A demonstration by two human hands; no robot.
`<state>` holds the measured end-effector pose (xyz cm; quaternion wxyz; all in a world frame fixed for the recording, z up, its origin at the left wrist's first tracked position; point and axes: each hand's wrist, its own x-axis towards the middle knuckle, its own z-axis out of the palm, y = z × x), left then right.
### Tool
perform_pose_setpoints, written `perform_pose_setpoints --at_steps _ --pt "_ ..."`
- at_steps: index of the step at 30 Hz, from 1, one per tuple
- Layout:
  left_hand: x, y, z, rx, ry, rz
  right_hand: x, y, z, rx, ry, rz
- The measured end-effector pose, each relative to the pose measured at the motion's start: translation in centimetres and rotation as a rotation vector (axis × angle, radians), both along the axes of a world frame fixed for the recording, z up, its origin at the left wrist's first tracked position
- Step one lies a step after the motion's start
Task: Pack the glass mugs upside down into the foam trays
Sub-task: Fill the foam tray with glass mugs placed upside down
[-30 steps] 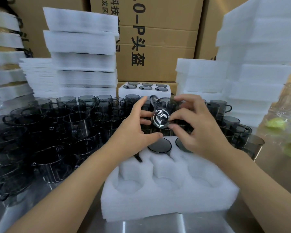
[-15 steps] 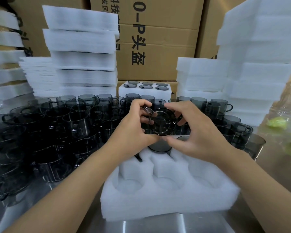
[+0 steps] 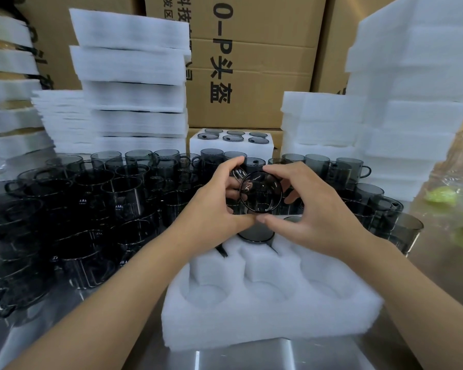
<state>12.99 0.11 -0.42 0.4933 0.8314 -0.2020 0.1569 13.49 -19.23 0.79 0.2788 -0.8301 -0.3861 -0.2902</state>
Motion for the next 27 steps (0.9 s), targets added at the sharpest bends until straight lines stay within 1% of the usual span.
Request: perform_pose_setpoints --at_steps 3,6,9,11,13,16,18,22,24,27 --pt "-0.4 0.1 0.5 -0.036 0.006 -0.059 -0.2 0.2 0.3 0.112 0.094 0.031" --pt "-0.8 0.6 1.4 -0.039 0.030 -0.104 -0.8 0.6 0.8 0.260 0.246 0.115" --pt "-1.5 0.9 2.1 -0.023 0.135 -0.194 -1.4 0.9 1.0 0.357 0.362 0.205" --pt "-2.2 1.1 2.7 0.038 0.199 -0.238 -1.8 0.9 1.3 0.382 0.422 0.263" --pt "-2.9 1.5 3.7 0.114 0.226 -0.267 -2.4 0.6 2.0 0.346 0.490 0.311" --pt "-4.0 1.9 4.9 0.193 0.213 -0.274 -3.3 0.3 3.1 0.158 0.527 0.292" --pt "-4.7 2.0 4.8 0.168 0.213 -0.265 -3.9 0.5 3.6 0.102 0.540 0.276" --pt "-5.7 3.6 4.3 0.094 0.191 -0.272 -5.0 1.8 4.1 0.069 0.568 0.276" --pt "-5.8 5.0 4.5 0.113 0.239 -0.312 -5.3 2.7 4.1 0.082 0.608 0.269" --pt "-6.1 6.5 5.2 0.156 0.400 -0.456 -5.8 3.9 4.2 0.040 0.675 0.251"
